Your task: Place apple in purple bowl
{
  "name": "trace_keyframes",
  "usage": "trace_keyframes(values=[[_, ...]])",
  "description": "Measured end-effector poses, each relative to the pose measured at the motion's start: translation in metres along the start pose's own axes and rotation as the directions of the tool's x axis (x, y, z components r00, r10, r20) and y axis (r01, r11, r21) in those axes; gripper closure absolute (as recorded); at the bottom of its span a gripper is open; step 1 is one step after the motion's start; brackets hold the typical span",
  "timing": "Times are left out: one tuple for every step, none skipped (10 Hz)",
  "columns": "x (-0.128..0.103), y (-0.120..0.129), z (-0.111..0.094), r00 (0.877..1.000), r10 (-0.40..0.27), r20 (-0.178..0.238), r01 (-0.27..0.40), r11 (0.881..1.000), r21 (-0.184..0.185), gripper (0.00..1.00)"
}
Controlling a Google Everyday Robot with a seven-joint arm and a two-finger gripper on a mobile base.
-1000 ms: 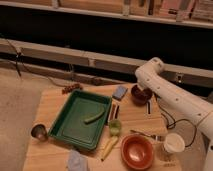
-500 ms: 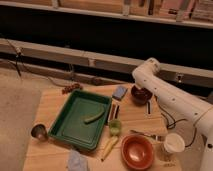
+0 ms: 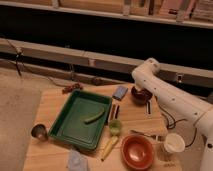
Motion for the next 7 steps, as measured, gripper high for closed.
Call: trace_keyframes(values=[[0.0, 0.001, -0.001, 1.0, 0.004, -0.001, -0.004, 1.0, 0.003, 0.2], [-0.001, 0.004, -0.002, 1.0, -0.007, 0.003, 0.007, 1.0, 0.006, 0.2], [0.0, 0.006, -0.003, 1.0, -0.018, 0.007, 0.018, 1.0, 0.007, 0.2], [-0.001, 0.009, -0.003, 0.999, -0.042, 0.01, 0.042, 0.999, 0.007, 0.21], [-0.002, 0.009, -0.002, 0.999, -0.052, 0.011, 0.052, 0.999, 0.015, 0.27], [-0.004, 0.004, 0.002, 0.999, -0.046, 0.01, 0.046, 0.999, 0.026, 0.36], [-0.014, -0.001, 0.009, 0.999, -0.038, 0.01, 0.038, 0.999, 0.037, 0.48]])
